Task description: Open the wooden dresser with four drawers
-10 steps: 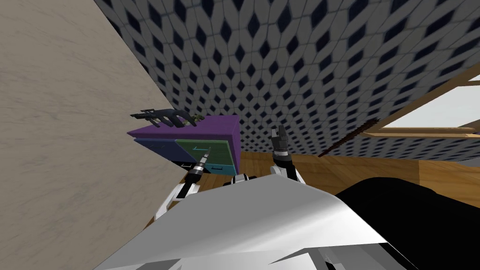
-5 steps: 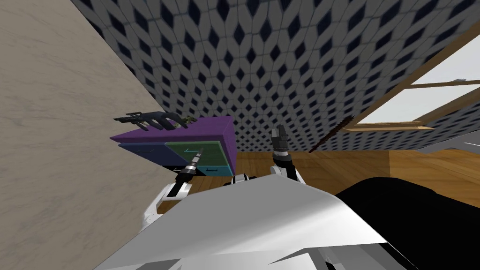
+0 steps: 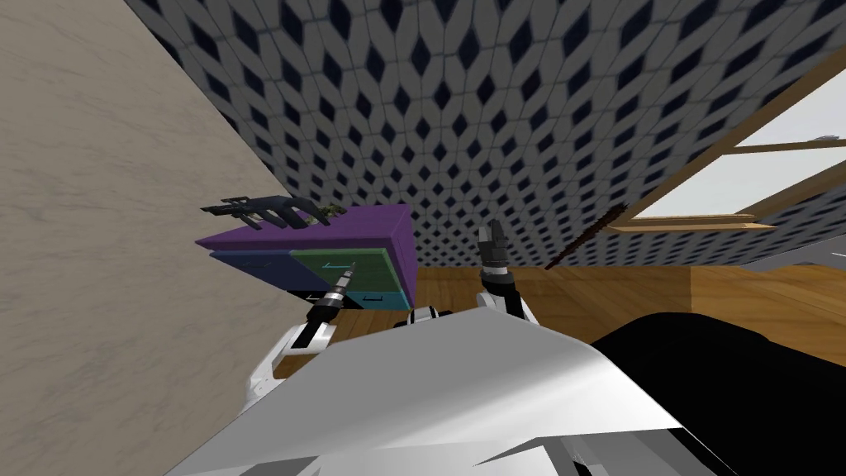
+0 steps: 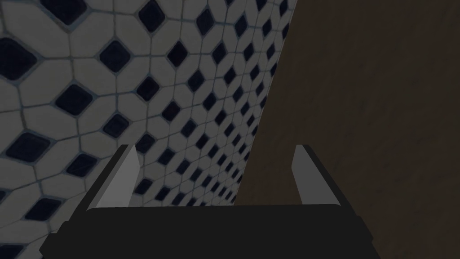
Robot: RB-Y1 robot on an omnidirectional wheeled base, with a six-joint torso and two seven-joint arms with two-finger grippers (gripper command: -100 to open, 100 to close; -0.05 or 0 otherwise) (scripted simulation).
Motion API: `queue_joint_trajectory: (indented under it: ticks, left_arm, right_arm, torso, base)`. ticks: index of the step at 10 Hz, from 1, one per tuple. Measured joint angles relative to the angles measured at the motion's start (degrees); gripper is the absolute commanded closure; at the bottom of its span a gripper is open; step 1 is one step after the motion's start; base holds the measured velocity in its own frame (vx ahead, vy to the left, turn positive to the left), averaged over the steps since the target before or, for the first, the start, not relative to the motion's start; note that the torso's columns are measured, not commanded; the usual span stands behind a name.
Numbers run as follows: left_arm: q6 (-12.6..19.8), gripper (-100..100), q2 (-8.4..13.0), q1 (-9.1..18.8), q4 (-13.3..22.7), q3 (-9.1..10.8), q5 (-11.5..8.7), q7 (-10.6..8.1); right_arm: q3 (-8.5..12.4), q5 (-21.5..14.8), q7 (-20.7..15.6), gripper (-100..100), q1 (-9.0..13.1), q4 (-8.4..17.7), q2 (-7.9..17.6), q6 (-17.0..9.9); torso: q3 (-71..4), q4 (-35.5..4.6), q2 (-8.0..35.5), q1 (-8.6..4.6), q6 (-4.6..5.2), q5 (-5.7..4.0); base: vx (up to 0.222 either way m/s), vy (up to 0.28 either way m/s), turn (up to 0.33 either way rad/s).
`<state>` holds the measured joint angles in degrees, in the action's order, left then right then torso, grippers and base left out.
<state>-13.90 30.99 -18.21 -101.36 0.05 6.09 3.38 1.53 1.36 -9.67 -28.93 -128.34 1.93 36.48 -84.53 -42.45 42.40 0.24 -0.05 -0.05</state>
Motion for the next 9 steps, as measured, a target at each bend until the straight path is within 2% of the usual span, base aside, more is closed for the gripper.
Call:
queue_joint_trajectory:
  ticks: [3,7,8,9]
  left_arm:
    - [1.8,100,-3.3,-1.1,-4.3,-3.65,2.1,2.34]
    - [3.3,100,-7.3,-2.4,-7.9,-8.11,4.6,5.27]
    - [3.1,100,-7.4,-2.4,-8.1,-8.44,4.6,5.38]
    - [3.3,100,-6.3,-2.5,-8.2,-7.37,4.0,4.78]
  right_arm:
    - [0.0,0.0,0.0,0,0.0,0.0,0.0,0.0]
    - [0.0,0.0,0.0,0,0.0,0.0,0.0,0.0]
    - [0.0,0.0,0.0,0,0.0,0.0,0.0,0.0]
    - [0.0,0.0,0.0,0,0.0,0.0,0.0,0.0]
  torso:
    - [-0.1,0.1,-0.1,-0.09,-0.11,0.02]
    - [-0.1,0.1,-0.1,0.02,-0.15,0.04]
    - [-0.1,0.1,-0.1,-0.03,-0.15,0.05]
    - [0.1,0.1,0.1,-0.17,-0.09,0.02]
  base:
    - [0.045,0.100,0.124]
    - [0.030,0.073,0.088]
    - [-0.086,-0.042,-0.215]
    - [-0.142,-0.050,-0.130]
